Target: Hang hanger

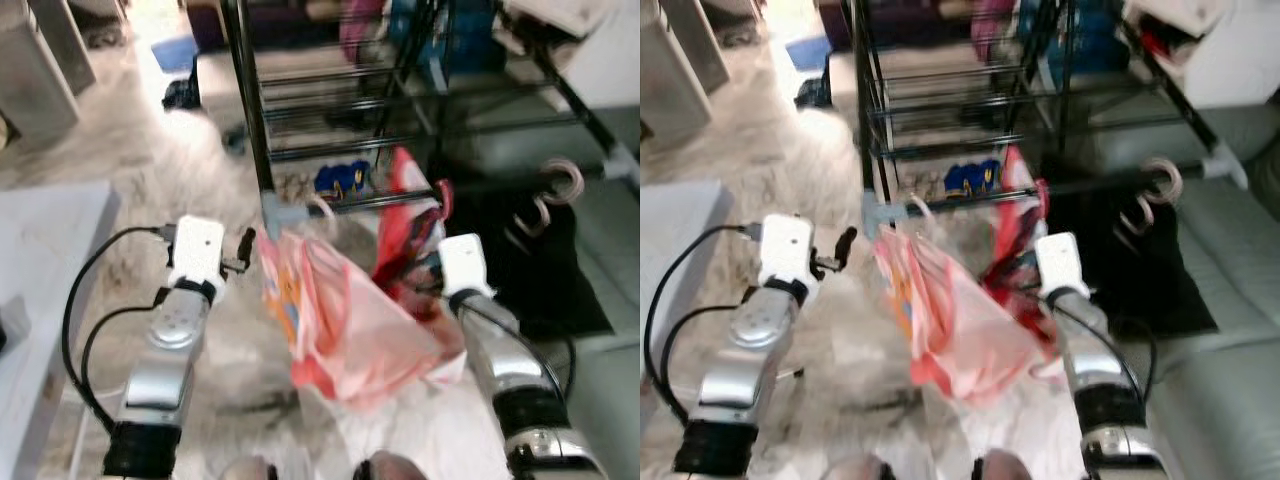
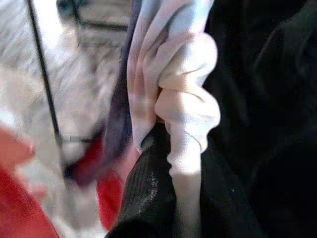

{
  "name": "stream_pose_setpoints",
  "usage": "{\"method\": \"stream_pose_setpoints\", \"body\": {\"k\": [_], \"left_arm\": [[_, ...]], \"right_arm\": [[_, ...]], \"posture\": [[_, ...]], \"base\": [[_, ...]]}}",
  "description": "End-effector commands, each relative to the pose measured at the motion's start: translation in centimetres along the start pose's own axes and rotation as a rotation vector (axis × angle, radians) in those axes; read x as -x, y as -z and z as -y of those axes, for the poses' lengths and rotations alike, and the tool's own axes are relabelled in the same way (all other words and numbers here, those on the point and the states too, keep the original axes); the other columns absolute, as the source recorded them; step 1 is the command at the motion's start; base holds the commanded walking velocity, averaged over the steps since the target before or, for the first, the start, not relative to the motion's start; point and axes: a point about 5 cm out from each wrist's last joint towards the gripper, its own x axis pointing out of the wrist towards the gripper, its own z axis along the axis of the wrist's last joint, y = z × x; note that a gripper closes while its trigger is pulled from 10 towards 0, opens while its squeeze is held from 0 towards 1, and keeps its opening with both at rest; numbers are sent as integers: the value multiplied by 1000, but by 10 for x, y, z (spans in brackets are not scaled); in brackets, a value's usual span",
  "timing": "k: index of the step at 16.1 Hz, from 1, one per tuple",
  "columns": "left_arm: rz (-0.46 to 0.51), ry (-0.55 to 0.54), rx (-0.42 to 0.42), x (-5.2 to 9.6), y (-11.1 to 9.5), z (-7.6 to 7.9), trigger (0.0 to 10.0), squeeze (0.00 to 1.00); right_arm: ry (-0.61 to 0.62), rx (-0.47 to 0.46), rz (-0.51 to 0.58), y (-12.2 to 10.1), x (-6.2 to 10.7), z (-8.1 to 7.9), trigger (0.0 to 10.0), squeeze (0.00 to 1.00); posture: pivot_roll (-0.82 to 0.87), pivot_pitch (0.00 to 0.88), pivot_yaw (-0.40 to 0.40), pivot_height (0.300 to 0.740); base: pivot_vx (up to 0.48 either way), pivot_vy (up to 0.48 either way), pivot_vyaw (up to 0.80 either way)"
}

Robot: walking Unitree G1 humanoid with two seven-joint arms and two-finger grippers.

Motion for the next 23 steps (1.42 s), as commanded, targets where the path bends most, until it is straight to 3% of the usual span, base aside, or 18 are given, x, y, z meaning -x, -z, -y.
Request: {"method": "stream_pose_setpoints", "body": {"k": [1, 4, 9, 11, 16, 23], "left_arm": [[-28, -22, -1, 6, 4, -10, 10000, 0], [-47, -9, 17, 15, 6, -7, 10000, 0], [-50, 0, 30, 25, 2, -4, 10000, 0], [-64, -11, 27, 30, 3, -9, 10000, 0], [-85, -3, 27, 31, 4, -4, 10000, 0], [-95, 1, 44, 30, 4, -1, 10000, 0]], "right_arm": [[-6, -43, 13, -11, -5, -5, 10000, 0], [-23, -56, 79, -40, -19, -7, 10000, 0], [7, -151, 23, -61, -37, 8, 10000, 0], [-5, -228, -60, -49, -40, 12, 10000, 0], [-62, -245, -213, -10, -37, 3, 10000, 0], [-81, -246, -218, -3, -37, -4, 10000, 0]], "posture": [[39, 57, 7, 740], [53, 57, 12, 740], [95, 71, 5, 740], [110, 82, -2, 740], [101, 93, -3, 740], [104, 84, -9, 740]], "base": [[0, 0, 0], [0, 0, 0], [0, 0, 0], [0, 0, 0], [0, 0, 0], [0, 0, 0]]}}
